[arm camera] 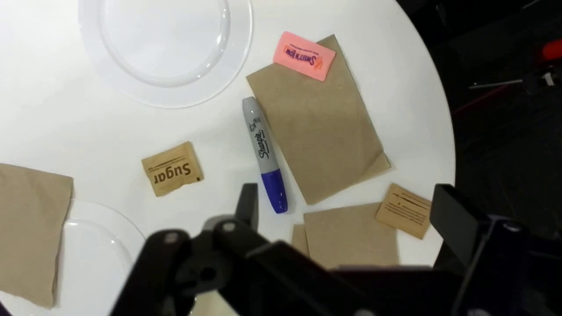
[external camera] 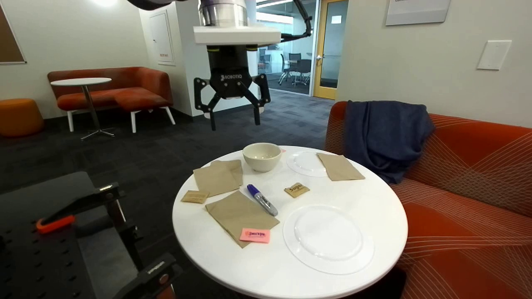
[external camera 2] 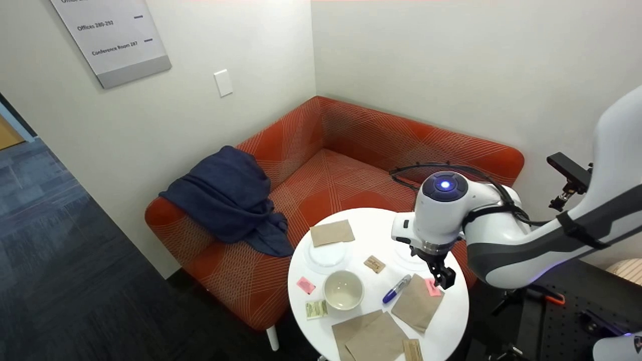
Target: Pick up the marker and put it in the bowl
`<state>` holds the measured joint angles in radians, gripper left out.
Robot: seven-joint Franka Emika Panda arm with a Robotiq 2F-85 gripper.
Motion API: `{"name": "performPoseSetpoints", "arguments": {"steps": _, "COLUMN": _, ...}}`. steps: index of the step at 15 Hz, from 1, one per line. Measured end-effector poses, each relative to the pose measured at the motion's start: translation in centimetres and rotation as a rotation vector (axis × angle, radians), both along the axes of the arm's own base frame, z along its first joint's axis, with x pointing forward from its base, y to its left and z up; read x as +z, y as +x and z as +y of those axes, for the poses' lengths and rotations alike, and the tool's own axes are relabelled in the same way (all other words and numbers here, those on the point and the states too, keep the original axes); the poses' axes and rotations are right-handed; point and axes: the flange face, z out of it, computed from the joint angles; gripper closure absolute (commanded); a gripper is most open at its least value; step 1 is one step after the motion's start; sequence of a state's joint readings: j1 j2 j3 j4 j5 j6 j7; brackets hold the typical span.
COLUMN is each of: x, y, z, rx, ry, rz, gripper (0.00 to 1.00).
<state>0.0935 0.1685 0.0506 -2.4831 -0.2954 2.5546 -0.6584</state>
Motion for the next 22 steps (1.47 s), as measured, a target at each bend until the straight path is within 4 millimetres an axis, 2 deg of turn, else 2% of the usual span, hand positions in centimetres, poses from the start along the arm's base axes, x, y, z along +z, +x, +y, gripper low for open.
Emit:
{"name": "performPoseSetpoints", "arguments": {"steps": 5, "x": -2.9, "y": 1.0, "z": -0.6, "rx": 0.051, "ry": 0.004, "rz": 0.006, "gripper": 0.00}}
{"name": "performPoseSetpoints", "arguments": {"steps": 15, "x": -10.0, "y": 0.6, "z": -3.3, "rx": 0.159, "ry": 0.062, "rz": 0.030, "gripper": 0.00}}
{"name": "performPoseSetpoints", "arguments": {"steps": 22, "x": -13.2, "y": 2.6, "z": -3.1, "rx": 0.212, "ry": 0.071, "rz": 0.052, "gripper": 0.00}}
